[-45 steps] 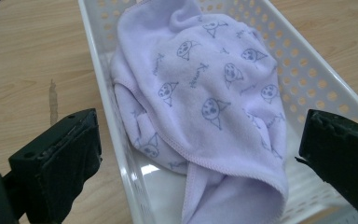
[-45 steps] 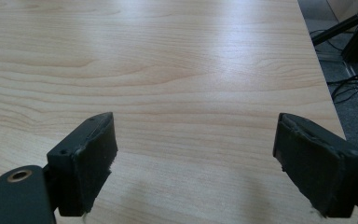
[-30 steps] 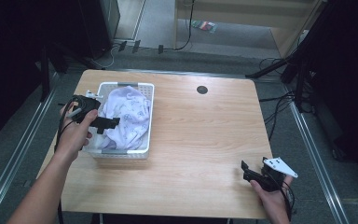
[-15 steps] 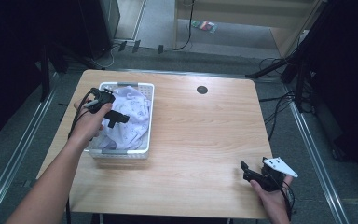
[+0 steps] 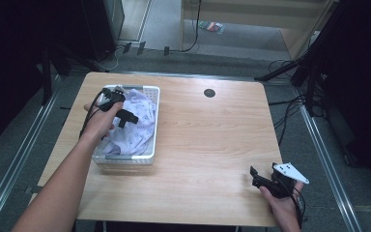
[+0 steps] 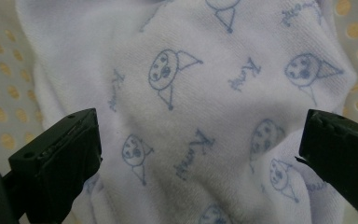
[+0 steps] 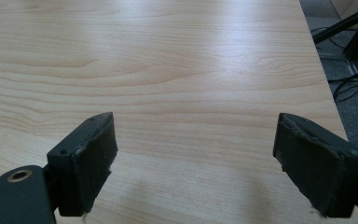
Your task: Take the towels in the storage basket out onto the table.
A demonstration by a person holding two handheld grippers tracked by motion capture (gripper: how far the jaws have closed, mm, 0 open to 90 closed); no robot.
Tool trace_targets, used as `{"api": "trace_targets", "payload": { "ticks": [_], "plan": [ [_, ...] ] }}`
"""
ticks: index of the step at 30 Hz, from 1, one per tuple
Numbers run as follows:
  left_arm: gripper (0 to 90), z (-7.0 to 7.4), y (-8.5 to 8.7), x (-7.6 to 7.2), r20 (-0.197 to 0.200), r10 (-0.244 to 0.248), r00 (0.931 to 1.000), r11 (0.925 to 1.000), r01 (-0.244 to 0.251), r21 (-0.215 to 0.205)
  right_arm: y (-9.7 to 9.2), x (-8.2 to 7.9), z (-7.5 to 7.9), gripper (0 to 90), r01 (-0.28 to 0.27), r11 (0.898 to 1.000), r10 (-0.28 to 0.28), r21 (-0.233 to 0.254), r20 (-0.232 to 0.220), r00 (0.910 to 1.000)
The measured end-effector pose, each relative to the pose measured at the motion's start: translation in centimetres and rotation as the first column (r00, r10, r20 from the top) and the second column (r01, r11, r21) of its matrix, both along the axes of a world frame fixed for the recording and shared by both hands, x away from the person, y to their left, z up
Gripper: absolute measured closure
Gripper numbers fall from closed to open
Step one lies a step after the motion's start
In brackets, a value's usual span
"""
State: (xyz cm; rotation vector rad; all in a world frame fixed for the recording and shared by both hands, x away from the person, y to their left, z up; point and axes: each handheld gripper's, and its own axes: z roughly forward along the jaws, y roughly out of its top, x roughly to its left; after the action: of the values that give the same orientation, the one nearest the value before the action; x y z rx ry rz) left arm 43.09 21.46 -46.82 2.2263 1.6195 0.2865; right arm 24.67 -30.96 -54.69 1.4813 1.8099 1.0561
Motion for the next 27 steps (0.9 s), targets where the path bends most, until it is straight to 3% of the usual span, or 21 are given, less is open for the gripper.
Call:
{"api": "trace_targets", "payload": {
  "ticks": [8,14,16,19,21,23,27],
  "plan": [
    [0.0,-1.2,-0.5,0.8,-0.036,0.02,0.9992,0.9995,-0.019,0.025,0.0,0.0,0.0,13.4,0.001,1.0,-0.001,0.002,-0.001,1.0],
    [0.0,-1.9,-0.9,1.0,-0.048,0.034,0.9982,0.9993,-0.034,0.018,0.0,0.0,0.0,13.4,0.0,1.0,0.0,0.002,0.0,1.0],
    [0.0,-3.0,-1.0,1.0,-0.065,0.045,0.9969,0.9986,-0.043,0.031,0.0,0.0,0.0,13.4,0.001,1.0,-0.001,0.003,0.0,1.0],
    [0.0,-3.9,-0.7,1.1,-0.084,0.067,0.9942,0.9977,-0.067,0.002,0.0,0.0,0.0,13.4,-0.001,1.0,0.001,0.002,0.0,1.0],
    [0.0,-4.0,-0.9,1.0,-0.079,0.073,0.9943,0.9974,-0.072,0.006,0.0,0.0,0.0,13.4,0.0,1.0,0.0,0.002,-0.001,1.0],
    [0.0,-4.2,-1.3,1.0,-0.079,0.063,0.9949,0.9977,-0.06,0.031,0.0,0.0,0.0,13.4,0.001,1.0,-0.001,0.002,-0.001,1.0],
    [0.0,-4.4,-1.4,0.9,-0.093,0.048,0.9945,0.9984,-0.045,0.036,0.0,0.0,0.0,13.4,-0.001,1.0,0.001,-0.001,0.0,1.0]
  ]
}}
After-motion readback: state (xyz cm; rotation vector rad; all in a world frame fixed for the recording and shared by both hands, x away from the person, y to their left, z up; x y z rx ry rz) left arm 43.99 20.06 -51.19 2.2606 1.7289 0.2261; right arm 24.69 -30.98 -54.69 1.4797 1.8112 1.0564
